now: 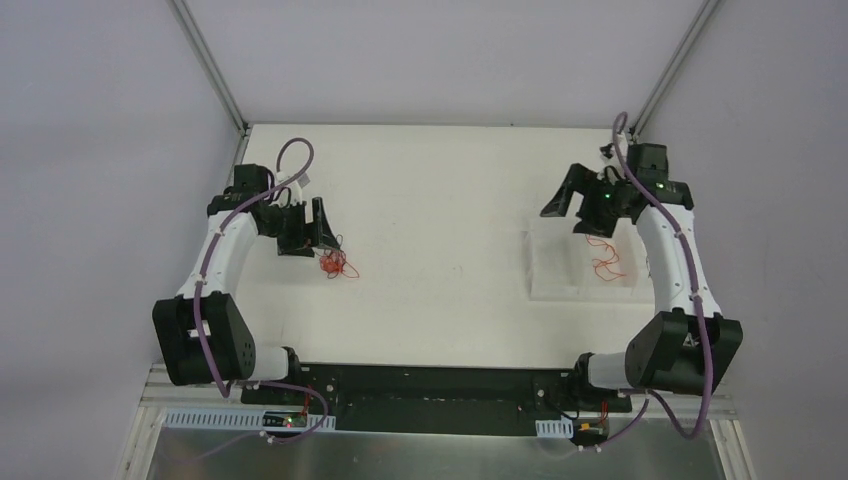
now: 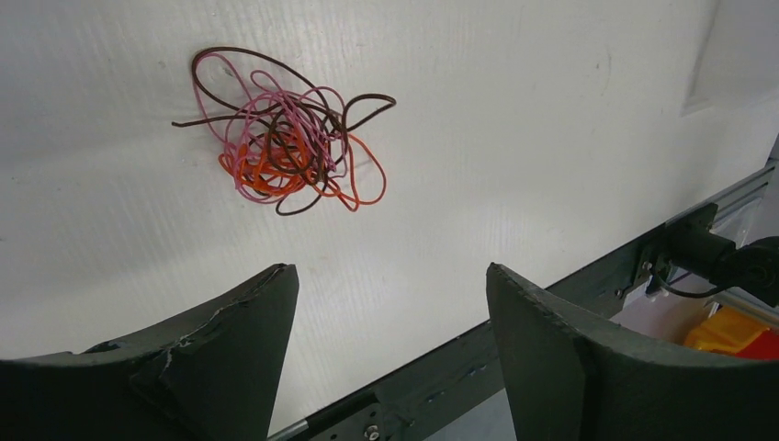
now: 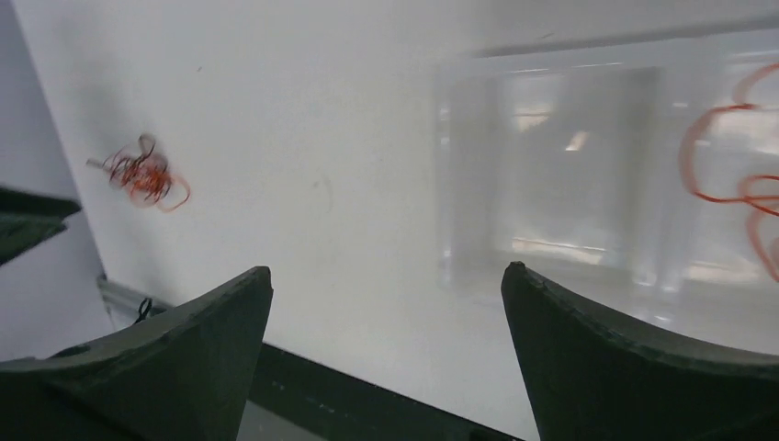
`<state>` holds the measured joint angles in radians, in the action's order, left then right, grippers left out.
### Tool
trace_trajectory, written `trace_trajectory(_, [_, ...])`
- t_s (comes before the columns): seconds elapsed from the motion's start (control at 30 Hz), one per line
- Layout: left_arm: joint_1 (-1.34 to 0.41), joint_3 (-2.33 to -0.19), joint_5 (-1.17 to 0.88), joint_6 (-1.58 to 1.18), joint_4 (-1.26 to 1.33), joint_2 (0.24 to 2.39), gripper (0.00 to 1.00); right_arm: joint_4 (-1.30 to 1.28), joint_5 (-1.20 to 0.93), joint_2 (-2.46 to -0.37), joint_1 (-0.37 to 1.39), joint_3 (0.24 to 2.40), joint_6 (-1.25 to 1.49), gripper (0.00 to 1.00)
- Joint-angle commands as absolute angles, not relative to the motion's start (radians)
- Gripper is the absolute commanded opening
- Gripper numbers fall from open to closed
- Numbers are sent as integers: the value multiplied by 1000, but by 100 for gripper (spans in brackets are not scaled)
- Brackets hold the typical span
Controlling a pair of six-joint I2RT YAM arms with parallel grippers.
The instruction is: Untangle the cables
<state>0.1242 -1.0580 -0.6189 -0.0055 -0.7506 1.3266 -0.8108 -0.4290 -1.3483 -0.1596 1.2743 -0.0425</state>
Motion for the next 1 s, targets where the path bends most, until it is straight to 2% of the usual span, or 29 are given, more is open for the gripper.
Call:
trace_trajectory(0.0, [119,-1080,-595,51,-753,1423,74,-806,-623,-1408,-6,1316,-55,100])
trace_trajectory(0.2, [116,-1093,-599,14,-695,1641,57,-741,-640,-1555,202,1369,-28,97])
trace_trajectory(0.27, [110,-1095,-637,4,-663,1704,45,-721,-634,-1607,253,1390,-18,95])
trace_trajectory(0.37, [83,-1106,-736,-74,-602,1764,22,-675,-635,-1672,322,1411,-2,89])
trace_trajectory(0.5, [8,-1095,-841,-176,-467,1759,0,-605,-626,-1749,418,1429,50,85])
trace_trajectory(0.7, [-114,-1081,-946,-330,-348,1733,0,-511,-597,-1843,539,1463,94,79])
trace_trajectory(0.97, [-130,-1027,-1084,-402,-239,1679,0,-346,-547,-1920,646,1467,174,82])
